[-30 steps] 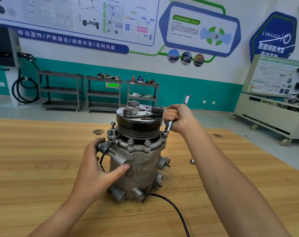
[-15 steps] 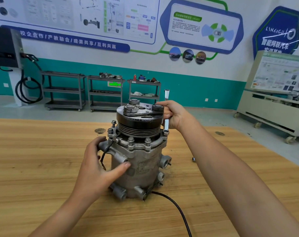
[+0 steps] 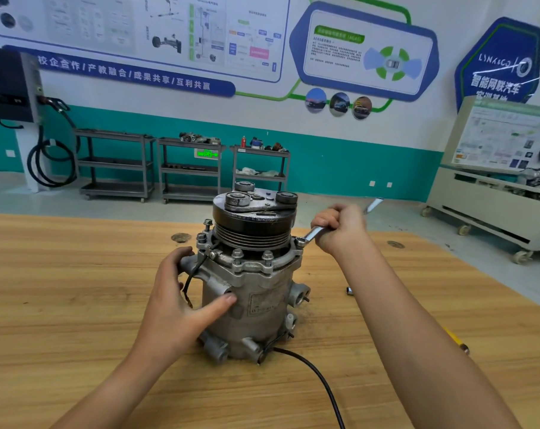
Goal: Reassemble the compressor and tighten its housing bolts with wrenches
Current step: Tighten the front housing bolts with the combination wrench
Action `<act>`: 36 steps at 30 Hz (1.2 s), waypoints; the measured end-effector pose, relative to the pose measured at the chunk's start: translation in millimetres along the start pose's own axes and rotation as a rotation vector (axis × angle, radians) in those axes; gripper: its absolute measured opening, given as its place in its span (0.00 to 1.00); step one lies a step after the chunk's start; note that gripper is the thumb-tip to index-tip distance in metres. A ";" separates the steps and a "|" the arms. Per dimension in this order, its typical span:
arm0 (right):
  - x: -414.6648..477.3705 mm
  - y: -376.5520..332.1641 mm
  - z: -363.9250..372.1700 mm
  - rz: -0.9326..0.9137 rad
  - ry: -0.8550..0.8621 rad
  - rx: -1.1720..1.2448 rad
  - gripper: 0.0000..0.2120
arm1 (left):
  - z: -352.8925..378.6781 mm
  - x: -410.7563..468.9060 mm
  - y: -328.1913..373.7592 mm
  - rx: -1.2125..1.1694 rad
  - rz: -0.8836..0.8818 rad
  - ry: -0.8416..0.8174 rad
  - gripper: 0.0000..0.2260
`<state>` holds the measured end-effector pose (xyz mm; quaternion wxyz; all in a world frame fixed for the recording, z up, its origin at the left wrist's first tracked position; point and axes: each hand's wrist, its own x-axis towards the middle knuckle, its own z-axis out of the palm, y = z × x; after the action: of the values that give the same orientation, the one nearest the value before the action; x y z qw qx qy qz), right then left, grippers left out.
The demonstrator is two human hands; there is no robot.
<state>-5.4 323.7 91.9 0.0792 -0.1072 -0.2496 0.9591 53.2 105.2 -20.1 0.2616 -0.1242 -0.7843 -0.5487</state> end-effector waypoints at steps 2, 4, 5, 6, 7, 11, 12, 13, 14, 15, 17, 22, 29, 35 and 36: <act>-9.7 0.2 -3.4 -0.153 0.010 0.022 0.15 | -0.1 0.2 -0.3 -0.013 0.004 0.006 0.41; -22.1 3.7 -7.4 -0.303 0.014 0.023 0.14 | -0.3 0.8 -0.9 -0.028 0.003 0.002 0.41; -29.2 7.0 -9.3 -0.371 0.015 0.017 0.13 | -0.3 1.1 -1.4 -0.034 0.001 -0.001 0.42; -36.3 11.2 -11.0 -0.438 0.018 0.007 0.13 | -0.3 1.1 -1.9 -0.039 -0.002 -0.002 0.43; -42.8 16.1 -12.6 -0.509 0.020 -0.004 0.13 | -0.2 1.1 -2.2 -0.043 -0.005 -0.001 0.44; -61.2 35.4 -18.6 -0.757 -0.020 -0.102 0.12 | -0.4 0.7 -2.9 -0.052 -0.010 -0.004 0.43; -64.0 39.1 -19.8 -0.802 -0.043 -0.136 0.12 | -0.8 0.6 -3.3 -0.054 -0.010 -0.008 0.42; -66.2 42.3 -21.5 -0.843 -0.071 -0.174 0.11 | -0.9 0.7 -3.8 -0.057 -0.010 -0.013 0.42; -68.7 45.6 -23.8 -0.892 -0.113 -0.218 0.10 | -1.0 0.7 -4.2 -0.060 -0.011 -0.016 0.42; -71.0 49.3 -26.9 -0.969 -0.167 -0.291 0.09 | -0.9 0.7 -4.4 -0.062 -0.012 -0.018 0.42; -74.3 57.7 -32.2 -1.190 -0.303 -0.573 0.12 | -1.1 0.9 -4.4 -0.064 -0.012 -0.015 0.43; -73.8 68.6 -28.8 -1.360 -0.452 -0.867 0.21 | -1.1 1.2 -3.9 -0.064 -0.009 -0.008 0.43; -70.9 87.3 -35.6 -1.595 -0.583 -1.097 0.19 | -1.6 0.7 -1.1 -0.051 -0.005 -0.012 0.43; -83.5 39.9 -4.8 -0.985 -0.413 -0.335 0.23 | -2.3 1.1 1.0 -0.027 -0.022 -0.017 0.47; -78.6 22.5 1.4 -0.833 -0.441 -0.209 0.24 | -2.4 0.8 1.4 -0.027 -0.021 -0.017 0.47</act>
<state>67.9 287.4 95.0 0.3905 0.2004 -0.3774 0.8155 53.9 103.4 -18.0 0.2475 -0.1239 -0.7802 -0.5610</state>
